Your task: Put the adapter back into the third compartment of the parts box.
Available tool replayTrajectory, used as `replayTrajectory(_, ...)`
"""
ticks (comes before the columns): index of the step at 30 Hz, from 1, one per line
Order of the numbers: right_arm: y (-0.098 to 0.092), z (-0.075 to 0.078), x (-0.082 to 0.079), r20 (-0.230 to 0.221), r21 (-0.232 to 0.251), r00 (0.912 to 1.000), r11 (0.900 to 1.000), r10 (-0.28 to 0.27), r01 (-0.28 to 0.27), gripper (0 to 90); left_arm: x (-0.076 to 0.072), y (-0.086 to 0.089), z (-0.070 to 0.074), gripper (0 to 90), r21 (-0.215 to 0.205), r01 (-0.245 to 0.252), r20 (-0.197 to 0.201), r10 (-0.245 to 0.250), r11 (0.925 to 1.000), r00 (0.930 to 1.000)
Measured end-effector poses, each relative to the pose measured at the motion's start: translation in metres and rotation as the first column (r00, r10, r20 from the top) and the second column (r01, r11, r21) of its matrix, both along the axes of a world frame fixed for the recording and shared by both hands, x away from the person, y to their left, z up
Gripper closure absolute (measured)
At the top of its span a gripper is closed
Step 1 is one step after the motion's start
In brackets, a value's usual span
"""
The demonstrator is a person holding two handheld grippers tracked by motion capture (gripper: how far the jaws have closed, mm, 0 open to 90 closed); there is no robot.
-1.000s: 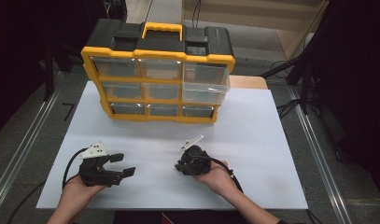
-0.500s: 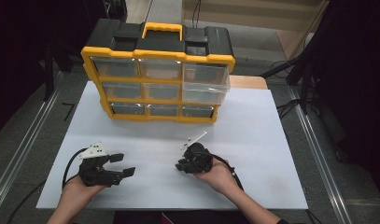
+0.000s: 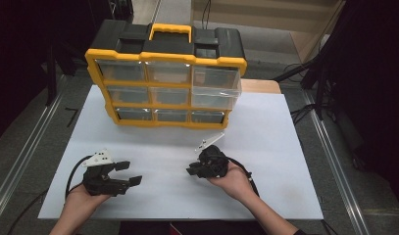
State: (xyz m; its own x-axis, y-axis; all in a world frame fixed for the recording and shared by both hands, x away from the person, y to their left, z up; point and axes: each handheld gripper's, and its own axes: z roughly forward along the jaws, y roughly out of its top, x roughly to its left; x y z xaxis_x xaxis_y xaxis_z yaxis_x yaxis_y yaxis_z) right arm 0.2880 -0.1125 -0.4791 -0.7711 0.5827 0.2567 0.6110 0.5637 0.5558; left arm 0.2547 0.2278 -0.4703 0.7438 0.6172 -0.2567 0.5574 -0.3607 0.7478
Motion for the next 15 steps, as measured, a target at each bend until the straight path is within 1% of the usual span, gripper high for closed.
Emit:
replayTrajectory(6, -0.005, 0.004, 0.001, 0.002, 0.015, 0.9998, 1.000, 0.018, -0.018, 73.3, 0.000, 0.000, 0.000, 24.4, -0.001, 0.000, -0.001, 0.000, 1.0000, 1.0000)
replayTrajectory(7, -0.007, 0.005, 0.001, 0.004, 0.022, 0.9995, 0.999, 0.030, -0.030, 73.3, 0.000, 0.000, 0.000, 24.4, -0.001, 0.000, -0.001, 0.000, 1.0000, 1.0000)
replayTrajectory(12, -0.012, 0.009, 0.003, -0.008, 0.041, 0.9985, 0.998, 0.055, -0.054, 73.3, 0.000, 0.000, 0.000, 24.4, -0.002, 0.001, -0.001, -0.001, 1.0000, 1.0000)
replayTrajectory(15, -0.015, 0.012, 0.004, -0.003, 0.049, 0.9970, 0.996, 0.078, -0.078, 73.3, 0.000, 0.000, 0.000, 24.4, -0.002, 0.000, -0.001, 0.000, 1.0000, 1.0000)
